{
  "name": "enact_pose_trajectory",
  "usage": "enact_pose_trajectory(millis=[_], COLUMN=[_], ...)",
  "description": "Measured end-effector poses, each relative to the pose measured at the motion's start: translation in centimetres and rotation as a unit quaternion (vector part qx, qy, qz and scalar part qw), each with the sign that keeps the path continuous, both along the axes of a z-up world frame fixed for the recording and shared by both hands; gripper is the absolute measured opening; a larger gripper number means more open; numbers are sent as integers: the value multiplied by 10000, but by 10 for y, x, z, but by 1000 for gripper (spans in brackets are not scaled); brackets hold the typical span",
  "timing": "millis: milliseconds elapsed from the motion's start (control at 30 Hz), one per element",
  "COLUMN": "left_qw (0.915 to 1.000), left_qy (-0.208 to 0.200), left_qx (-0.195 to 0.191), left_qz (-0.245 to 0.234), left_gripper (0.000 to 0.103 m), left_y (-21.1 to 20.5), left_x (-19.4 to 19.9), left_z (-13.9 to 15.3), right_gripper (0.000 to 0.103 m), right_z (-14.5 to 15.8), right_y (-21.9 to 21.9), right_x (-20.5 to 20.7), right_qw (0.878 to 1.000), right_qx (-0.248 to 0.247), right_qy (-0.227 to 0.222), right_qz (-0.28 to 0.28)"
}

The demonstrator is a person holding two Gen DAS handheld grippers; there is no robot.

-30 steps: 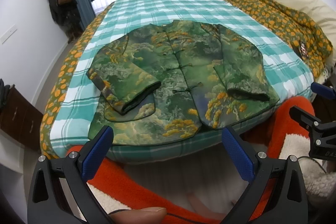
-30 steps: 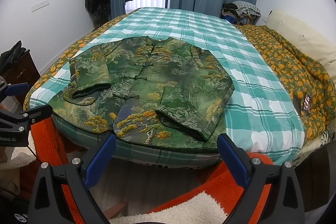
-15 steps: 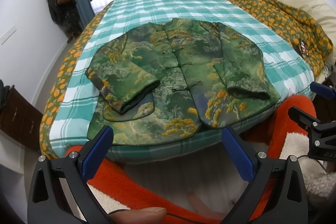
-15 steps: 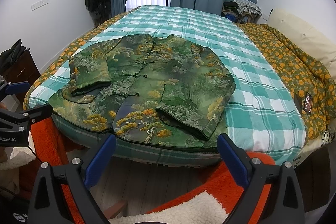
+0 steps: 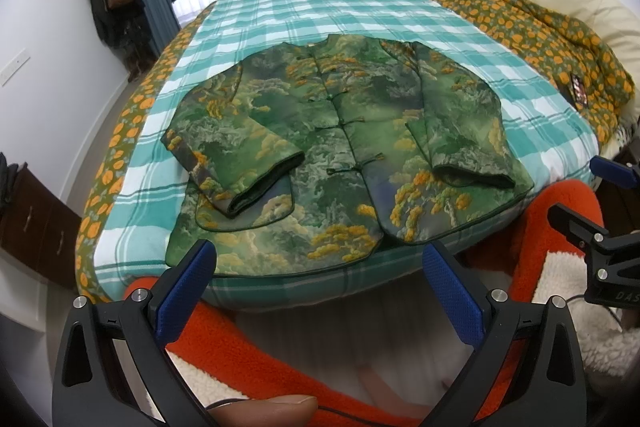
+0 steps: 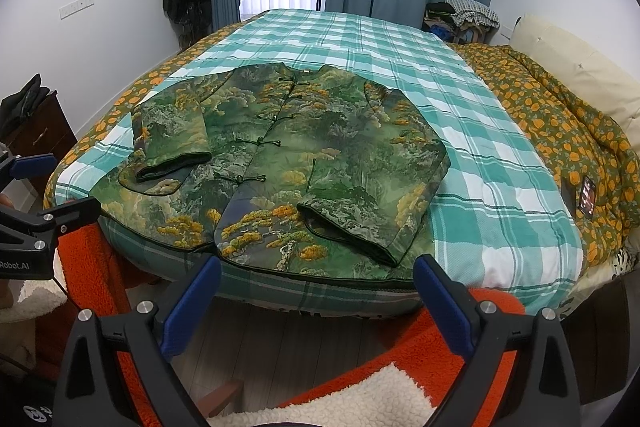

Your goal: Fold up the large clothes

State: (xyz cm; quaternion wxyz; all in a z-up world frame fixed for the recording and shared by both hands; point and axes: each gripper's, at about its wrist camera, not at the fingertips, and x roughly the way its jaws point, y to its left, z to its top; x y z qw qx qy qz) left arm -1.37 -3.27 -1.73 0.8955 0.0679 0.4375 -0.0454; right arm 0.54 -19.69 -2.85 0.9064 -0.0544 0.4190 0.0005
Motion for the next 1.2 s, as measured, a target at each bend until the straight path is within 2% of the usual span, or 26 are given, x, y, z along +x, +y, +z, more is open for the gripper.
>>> enact_pose_trajectory(millis=[1200], left_qw=[10000], left_qy=[39], left_qx=[15], left_qz=[-19], left_gripper=[102], left_y=[-3], left_x=[1], left_z=[-5], right_gripper=[99], right_z=[-11], right_y=[-2], right_x=[8], right_qw=[9994], right_qx=[183], right_qy=[144], right_qz=[250])
